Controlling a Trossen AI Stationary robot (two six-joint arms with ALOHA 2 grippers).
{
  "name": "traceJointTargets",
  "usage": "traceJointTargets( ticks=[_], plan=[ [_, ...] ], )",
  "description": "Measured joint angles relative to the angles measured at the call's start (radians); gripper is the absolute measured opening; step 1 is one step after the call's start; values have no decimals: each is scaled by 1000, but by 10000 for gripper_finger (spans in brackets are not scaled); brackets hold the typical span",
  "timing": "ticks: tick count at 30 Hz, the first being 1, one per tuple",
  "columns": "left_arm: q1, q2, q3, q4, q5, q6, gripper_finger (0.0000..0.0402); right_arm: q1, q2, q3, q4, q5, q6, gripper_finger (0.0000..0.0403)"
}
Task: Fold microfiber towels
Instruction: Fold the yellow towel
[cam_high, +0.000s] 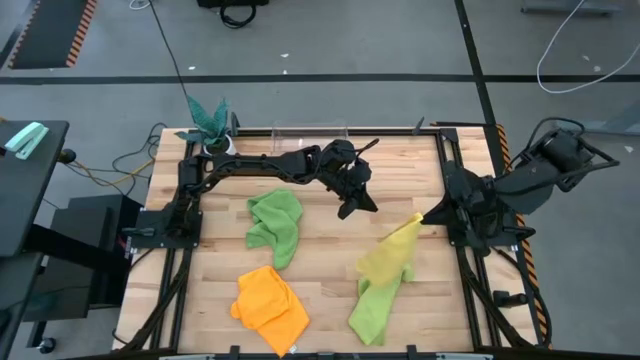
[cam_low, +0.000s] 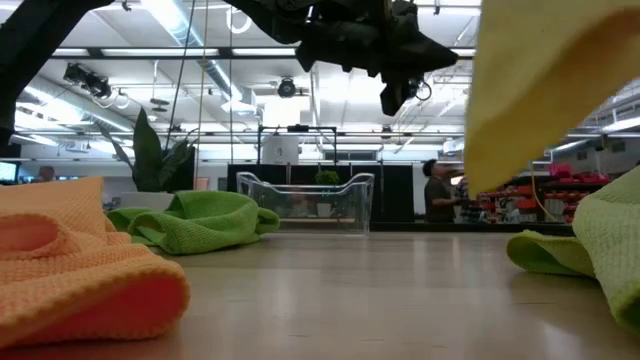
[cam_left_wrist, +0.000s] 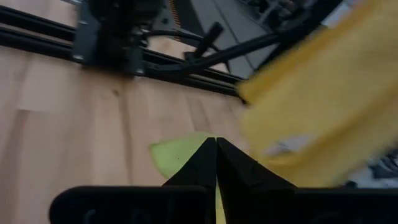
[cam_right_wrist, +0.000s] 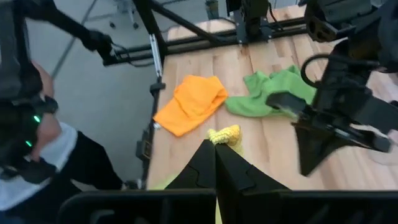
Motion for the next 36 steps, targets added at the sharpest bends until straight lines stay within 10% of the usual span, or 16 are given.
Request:
traceJointTargets(
  ticks=[11, 36],
  plan=[
    [0, 0, 0, 1, 205, 16, 55, 0, 0, 0, -71, -15, -5, 0],
    [-91, 8, 0, -13, 178, 140, 176, 0, 0, 0, -58, -12, -1, 0]
  ],
)
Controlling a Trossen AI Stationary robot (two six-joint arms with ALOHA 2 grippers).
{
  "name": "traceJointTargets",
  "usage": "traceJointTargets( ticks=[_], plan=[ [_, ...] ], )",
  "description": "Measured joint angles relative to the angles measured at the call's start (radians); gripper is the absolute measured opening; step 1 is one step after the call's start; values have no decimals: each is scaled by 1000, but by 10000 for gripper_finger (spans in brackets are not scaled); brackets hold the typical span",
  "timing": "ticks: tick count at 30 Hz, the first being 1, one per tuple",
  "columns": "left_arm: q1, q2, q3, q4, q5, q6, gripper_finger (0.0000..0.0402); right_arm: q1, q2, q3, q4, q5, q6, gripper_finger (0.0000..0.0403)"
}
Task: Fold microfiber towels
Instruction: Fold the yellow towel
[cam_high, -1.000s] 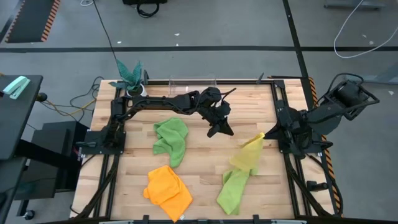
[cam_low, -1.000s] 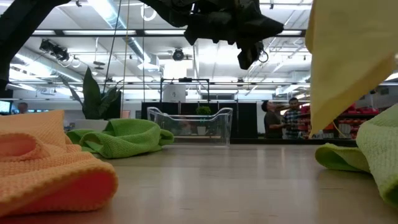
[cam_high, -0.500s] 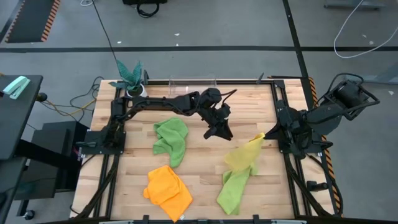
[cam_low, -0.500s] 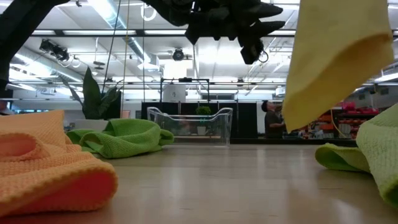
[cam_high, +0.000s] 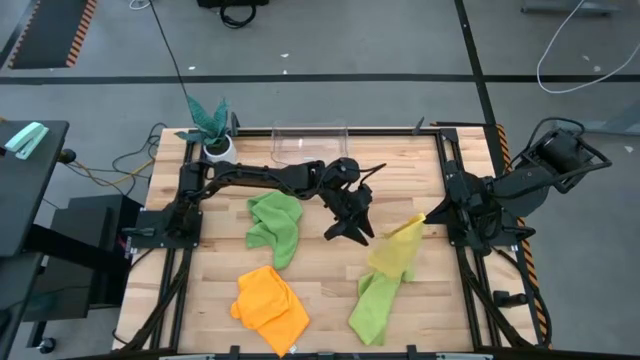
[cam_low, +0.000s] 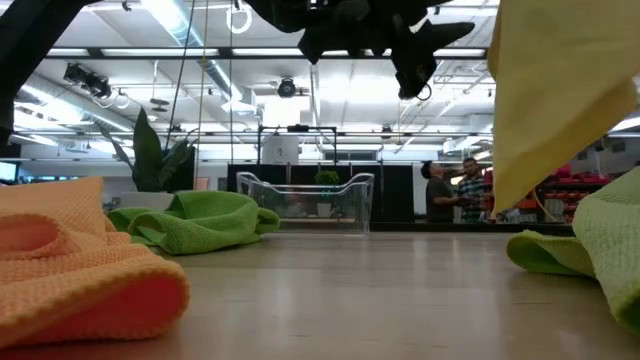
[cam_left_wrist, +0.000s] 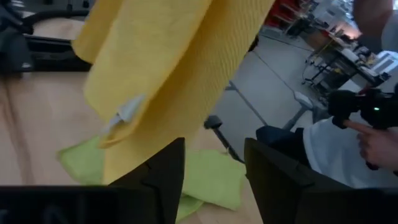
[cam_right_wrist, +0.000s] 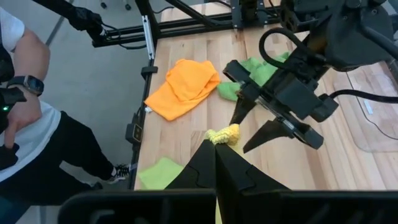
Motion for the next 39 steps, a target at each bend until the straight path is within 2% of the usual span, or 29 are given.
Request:
traceJointTargets(
  ticks=[7, 14, 39],
  plan=[
    [7, 10, 0, 9, -148, 3, 175, 0, 0, 0, 19, 0, 0, 0],
    [14, 13, 0, 36, -214, 3, 178, 0, 0, 0, 36, 0, 0, 0],
    [4, 33, 0, 57, -159, -30, 173, 0, 0, 0, 45, 36, -38, 0]
  ],
)
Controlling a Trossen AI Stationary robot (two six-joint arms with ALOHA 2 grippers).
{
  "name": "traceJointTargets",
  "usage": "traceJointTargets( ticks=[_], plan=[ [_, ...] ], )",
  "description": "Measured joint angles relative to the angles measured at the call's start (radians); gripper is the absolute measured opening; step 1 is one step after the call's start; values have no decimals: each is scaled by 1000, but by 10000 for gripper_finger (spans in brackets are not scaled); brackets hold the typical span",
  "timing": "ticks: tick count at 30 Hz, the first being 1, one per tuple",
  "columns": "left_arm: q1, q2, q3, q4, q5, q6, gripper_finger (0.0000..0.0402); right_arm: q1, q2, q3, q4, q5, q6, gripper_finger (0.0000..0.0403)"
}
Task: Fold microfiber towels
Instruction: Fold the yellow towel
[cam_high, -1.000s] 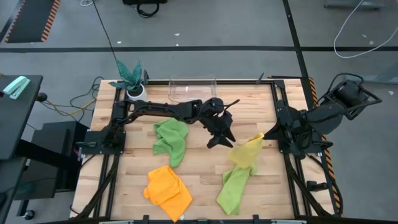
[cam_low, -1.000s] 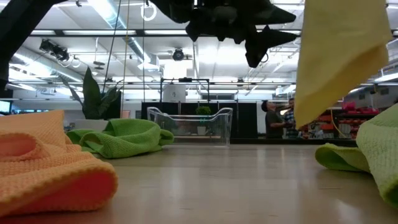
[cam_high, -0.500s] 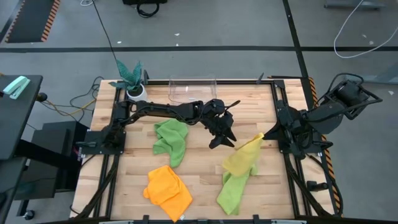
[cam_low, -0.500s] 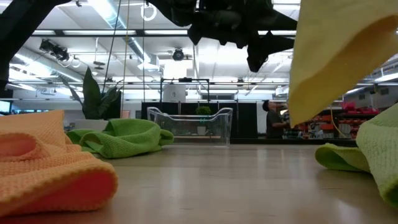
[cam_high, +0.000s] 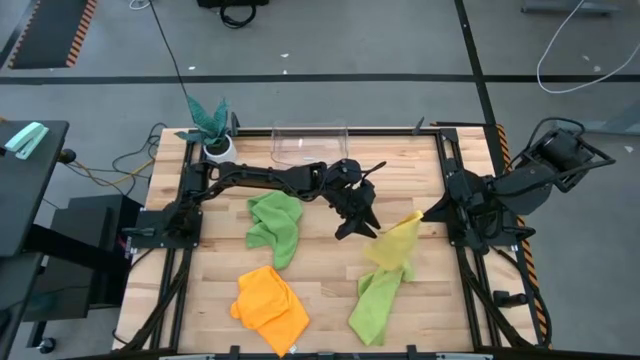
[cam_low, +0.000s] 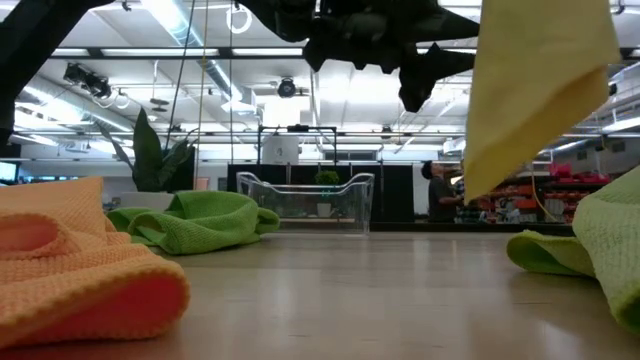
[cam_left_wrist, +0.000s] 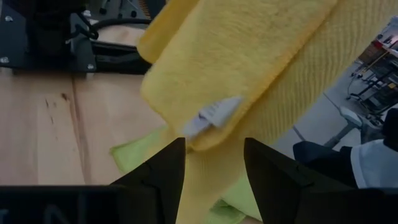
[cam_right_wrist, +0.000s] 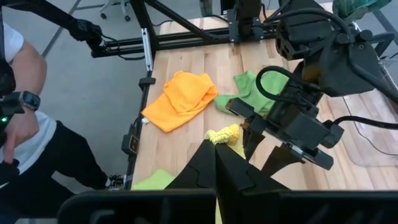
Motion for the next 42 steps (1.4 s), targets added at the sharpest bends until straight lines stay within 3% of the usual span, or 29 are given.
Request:
traceJointTargets(
  ticks=[23, 28, 34, 37, 42],
  plan=[
    [-35, 0, 0, 54, -1, -9, 158, 0, 2, 0, 58, 35, -46, 0],
    [-18, 1, 0, 48, -3, -24, 115, 0, 2, 0, 58, 35, -42, 0],
    [12, 2, 0, 37, -3, -85, 14, 0, 2, 0, 57, 35, -41, 0],
    [27, 1, 0, 12, -5, -117, 13, 0, 2, 0, 57, 36, -11, 0],
    [46, -6, 0, -62, -62, -104, 7, 0, 2, 0, 53, 91, 170, 0]
  ],
)
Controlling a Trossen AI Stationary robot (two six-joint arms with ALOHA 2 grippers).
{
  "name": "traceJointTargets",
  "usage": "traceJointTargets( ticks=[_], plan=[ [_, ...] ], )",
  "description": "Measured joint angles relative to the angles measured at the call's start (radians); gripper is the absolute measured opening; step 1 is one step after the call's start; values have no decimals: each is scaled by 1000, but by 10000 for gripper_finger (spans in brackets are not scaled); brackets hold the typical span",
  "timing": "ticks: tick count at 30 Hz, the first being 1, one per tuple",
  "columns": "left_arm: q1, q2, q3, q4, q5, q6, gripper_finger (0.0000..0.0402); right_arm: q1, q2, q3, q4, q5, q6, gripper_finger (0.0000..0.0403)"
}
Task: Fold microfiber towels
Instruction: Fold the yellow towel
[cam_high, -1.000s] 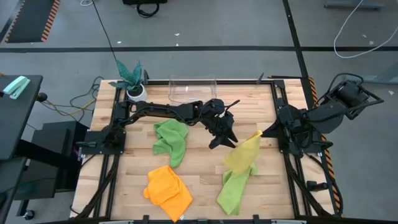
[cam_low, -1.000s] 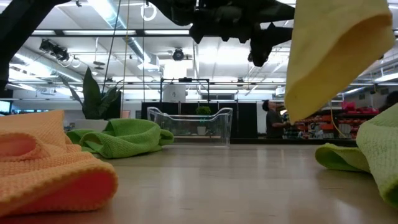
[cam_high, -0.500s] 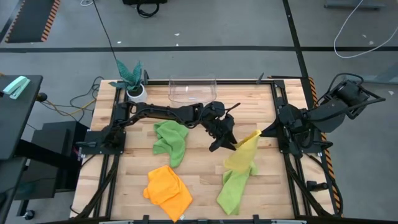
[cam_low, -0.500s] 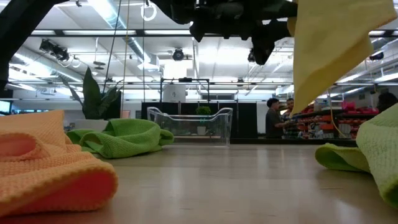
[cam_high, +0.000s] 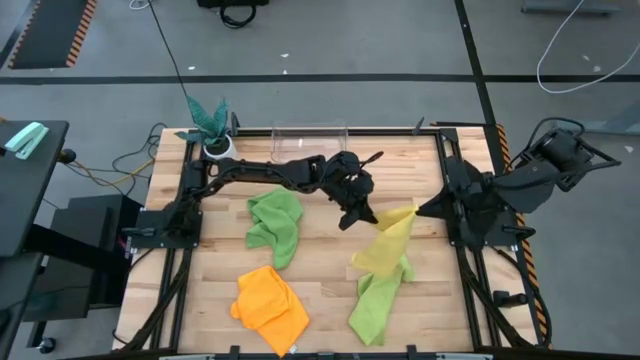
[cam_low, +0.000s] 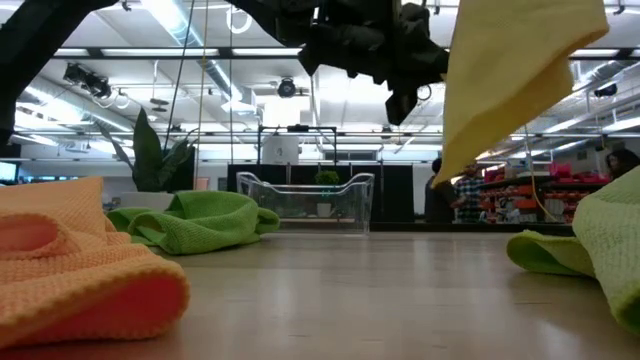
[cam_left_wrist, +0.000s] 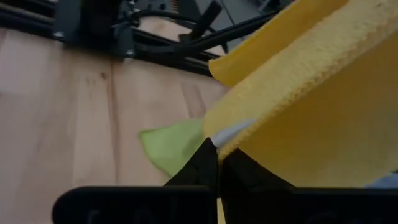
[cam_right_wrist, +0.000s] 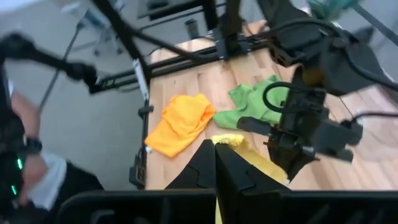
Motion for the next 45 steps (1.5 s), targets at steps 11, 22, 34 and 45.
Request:
traceJointTargets(
  ticks=[11, 22, 34, 45],
  plan=[
    [46, -70, -1, -159, -127, 53, 4, 0, 0, -42, -164, 84, 324, 0],
    [86, -231, 0, -409, -342, 160, 4, -14, 0, -134, -203, 185, 462, 0],
    [78, -348, 0, -637, -598, 131, 4, -202, -4, -333, -206, 83, 404, 0],
    [64, -475, 0, -656, -807, -83, 4, -453, -85, -398, -205, 60, 41, 0]
  ],
)
